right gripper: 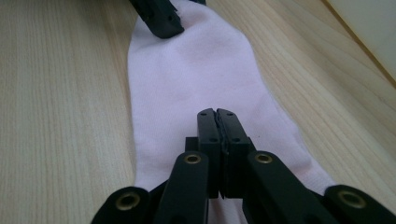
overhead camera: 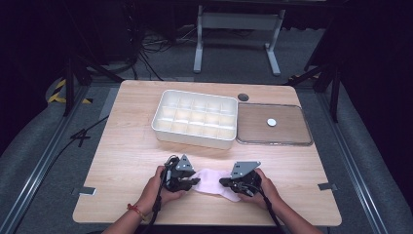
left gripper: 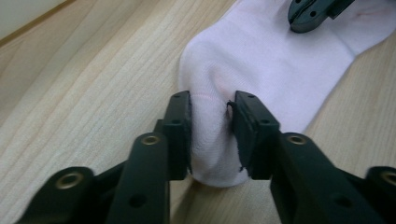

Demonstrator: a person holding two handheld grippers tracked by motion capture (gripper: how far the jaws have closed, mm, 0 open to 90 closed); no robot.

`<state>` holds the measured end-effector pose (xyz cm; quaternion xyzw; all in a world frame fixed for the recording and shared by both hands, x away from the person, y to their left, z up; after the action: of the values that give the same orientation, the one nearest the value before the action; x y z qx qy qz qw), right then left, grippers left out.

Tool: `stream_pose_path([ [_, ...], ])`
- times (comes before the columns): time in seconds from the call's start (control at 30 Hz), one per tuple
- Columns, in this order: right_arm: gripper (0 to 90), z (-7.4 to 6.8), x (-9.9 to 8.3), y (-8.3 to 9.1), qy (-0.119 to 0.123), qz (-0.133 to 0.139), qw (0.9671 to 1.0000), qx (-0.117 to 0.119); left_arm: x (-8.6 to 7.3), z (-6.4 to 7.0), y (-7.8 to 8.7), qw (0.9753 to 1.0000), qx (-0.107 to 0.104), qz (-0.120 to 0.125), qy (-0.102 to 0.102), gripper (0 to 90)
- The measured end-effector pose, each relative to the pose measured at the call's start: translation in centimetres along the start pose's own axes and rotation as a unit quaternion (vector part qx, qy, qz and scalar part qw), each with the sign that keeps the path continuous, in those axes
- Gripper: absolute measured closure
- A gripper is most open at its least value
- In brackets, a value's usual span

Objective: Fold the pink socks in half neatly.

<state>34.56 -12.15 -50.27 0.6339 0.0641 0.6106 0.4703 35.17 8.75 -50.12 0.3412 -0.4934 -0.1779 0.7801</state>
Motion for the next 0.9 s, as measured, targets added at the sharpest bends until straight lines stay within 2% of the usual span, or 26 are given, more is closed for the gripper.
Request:
stream_pose_path([
  [0.1,89.7,0.0,0.0,0.0,-0.003,0.001,1.0,0.0,0.0,0.1,-0.1,1.0,-0.004,0.005,0.004,77.4],
  [0.23,89.7,0.0,0.0,0.0,-0.004,0.0,1.0,0.001,0.1,0.2,-0.1,0.9999,0.001,0.011,-0.006,78.9],
  [0.4,89.7,0.1,0.0,0.0,-0.007,-0.001,1.0,0.005,0.7,0.6,0.2,0.9991,0.001,0.035,-0.022,79.2],
  [0.47,89.7,0.2,0.0,-0.1,-0.01,-0.001,0.9999,0.01,1.3,0.7,0.3,0.9984,-0.006,0.053,-0.021,79.4],
  [0.67,89.7,0.4,0.4,-0.3,-0.004,-0.011,0.9998,0.014,2.6,1.2,-0.1,0.9975,-0.015,0.054,-0.042,79.0],
  [0.9,89.6,0.4,1.3,-1.2,0.006,-0.015,0.9998,0.009,3.5,1.6,-0.5,0.9965,-0.016,0.062,-0.053,79.0],
])
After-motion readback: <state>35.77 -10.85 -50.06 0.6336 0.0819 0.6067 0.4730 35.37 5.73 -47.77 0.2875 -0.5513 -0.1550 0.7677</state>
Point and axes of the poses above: each handheld gripper's, and its own axes: y roughly backward along the jaws, x roughly out of its top, z roughly to its right, the point moved 4 cm from there along -y, roughly forward along the jaws, and after that the axes turned 14 degrees about -x, right-handed, at the moved point
